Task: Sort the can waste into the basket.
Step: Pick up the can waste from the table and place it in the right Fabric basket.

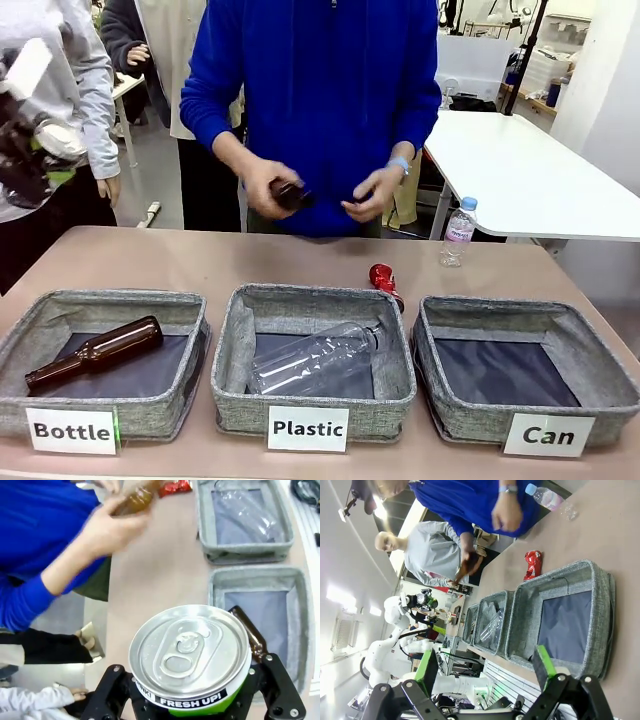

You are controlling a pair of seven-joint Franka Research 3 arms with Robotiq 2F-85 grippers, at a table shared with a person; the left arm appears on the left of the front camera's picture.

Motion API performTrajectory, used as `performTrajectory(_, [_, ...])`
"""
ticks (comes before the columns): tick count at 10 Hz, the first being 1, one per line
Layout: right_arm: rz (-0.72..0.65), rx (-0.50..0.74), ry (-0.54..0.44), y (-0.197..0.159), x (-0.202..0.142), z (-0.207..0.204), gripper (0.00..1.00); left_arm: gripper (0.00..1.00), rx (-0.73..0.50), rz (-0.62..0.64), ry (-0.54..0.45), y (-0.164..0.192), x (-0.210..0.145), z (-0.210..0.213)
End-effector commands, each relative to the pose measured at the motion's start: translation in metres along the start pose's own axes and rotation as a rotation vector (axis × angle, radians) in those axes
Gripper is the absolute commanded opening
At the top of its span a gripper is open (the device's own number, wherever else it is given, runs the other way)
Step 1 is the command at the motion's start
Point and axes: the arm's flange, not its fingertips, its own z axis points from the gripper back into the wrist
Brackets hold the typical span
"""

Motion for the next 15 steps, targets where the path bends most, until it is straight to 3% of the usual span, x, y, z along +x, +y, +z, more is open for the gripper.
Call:
performTrajectory(1, [0.027, 0.02, -0.017, 0.001, 0.003, 0.0, 1.0, 0.0, -0.057, 0.012, -0.014, 0.02, -0.023, 0.008])
performTrajectory(2, [0.027, 0.02, -0.017, 0.001, 0.003, 0.0, 1.0, 0.0, -0.041, 0.097, 0.01, 0.001, -0.057, 0.026])
performTrajectory(4, [0.027, 0.02, -0.017, 0.001, 0.003, 0.0, 1.0, 0.0, 0.044, 0.239, 0.012, -0.073, -0.112, 0.07])
performTrajectory(6, [0.027, 0.02, -0.017, 0.001, 0.003, 0.0, 1.0, 0.0, 0.161, 0.349, 0.025, -0.152, -0.131, 0.105])
performTrajectory(8, [0.027, 0.02, -0.017, 0.001, 0.003, 0.0, 1.0, 0.0, 0.197, 0.44, 0.047, -0.187, -0.145, 0.119])
performTrajectory(10, [0.027, 0.02, -0.017, 0.001, 0.003, 0.0, 1.0, 0.0, 0.195, 0.447, 0.034, -0.194, -0.15, 0.112])
performTrajectory(15, [0.027, 0.02, -0.017, 0.001, 0.003, 0.0, 1.0, 0.0, 0.106, 0.32, 0.048, -0.139, -0.133, 0.104])
